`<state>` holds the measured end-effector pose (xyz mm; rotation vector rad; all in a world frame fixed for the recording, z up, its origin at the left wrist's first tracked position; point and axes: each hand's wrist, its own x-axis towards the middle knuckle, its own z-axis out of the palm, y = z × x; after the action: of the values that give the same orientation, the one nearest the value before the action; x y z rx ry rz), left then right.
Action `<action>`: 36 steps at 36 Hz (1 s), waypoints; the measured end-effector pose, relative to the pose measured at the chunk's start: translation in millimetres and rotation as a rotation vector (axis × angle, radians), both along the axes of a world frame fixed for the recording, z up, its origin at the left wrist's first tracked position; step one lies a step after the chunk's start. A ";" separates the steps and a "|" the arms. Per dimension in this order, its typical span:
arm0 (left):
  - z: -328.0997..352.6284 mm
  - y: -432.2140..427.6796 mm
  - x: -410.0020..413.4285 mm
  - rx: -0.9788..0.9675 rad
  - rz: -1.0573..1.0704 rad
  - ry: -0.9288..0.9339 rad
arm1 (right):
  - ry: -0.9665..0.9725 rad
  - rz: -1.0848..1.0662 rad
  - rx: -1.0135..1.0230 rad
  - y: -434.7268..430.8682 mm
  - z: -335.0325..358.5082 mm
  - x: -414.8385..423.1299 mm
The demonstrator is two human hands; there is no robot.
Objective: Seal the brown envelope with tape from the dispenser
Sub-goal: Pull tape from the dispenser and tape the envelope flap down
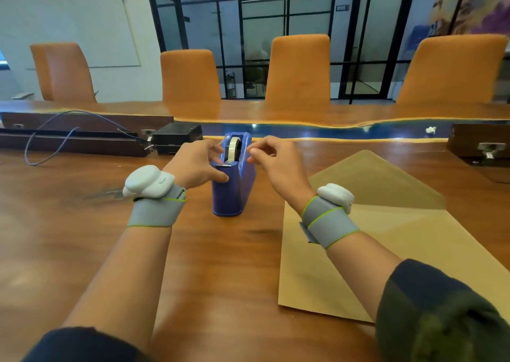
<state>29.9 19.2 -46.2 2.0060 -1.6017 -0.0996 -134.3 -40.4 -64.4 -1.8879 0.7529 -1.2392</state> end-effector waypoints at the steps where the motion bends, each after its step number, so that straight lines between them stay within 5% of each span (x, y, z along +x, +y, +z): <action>1: -0.2 -0.5 -0.4 0.002 -0.002 -0.006 | 0.002 -0.001 -0.002 -0.8 1.5 -6.6; 11: 5.9 -2.3 -17.3 0.059 -0.031 -0.169 | 0.124 -0.126 0.029 -6.4 -18.7 -109.0; 20: -1.4 -18.2 -108.9 -0.133 -0.146 -0.393 | 0.249 -0.216 0.064 -11.9 -38.0 -155.6; 32: -68.7 -51.7 -131.4 0.188 -0.264 -0.250 | 0.698 -0.193 -0.037 -3.8 -51.9 -153.8; 36: -76.5 -50.7 -117.9 0.236 -0.265 0.035 | 0.666 -0.185 -0.023 -8.1 -49.1 -156.4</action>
<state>-87.9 -31.5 -122.7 1.9361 -1.8999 -0.4408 -290.7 -48.5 -113.4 -2.3134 1.2812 -0.7015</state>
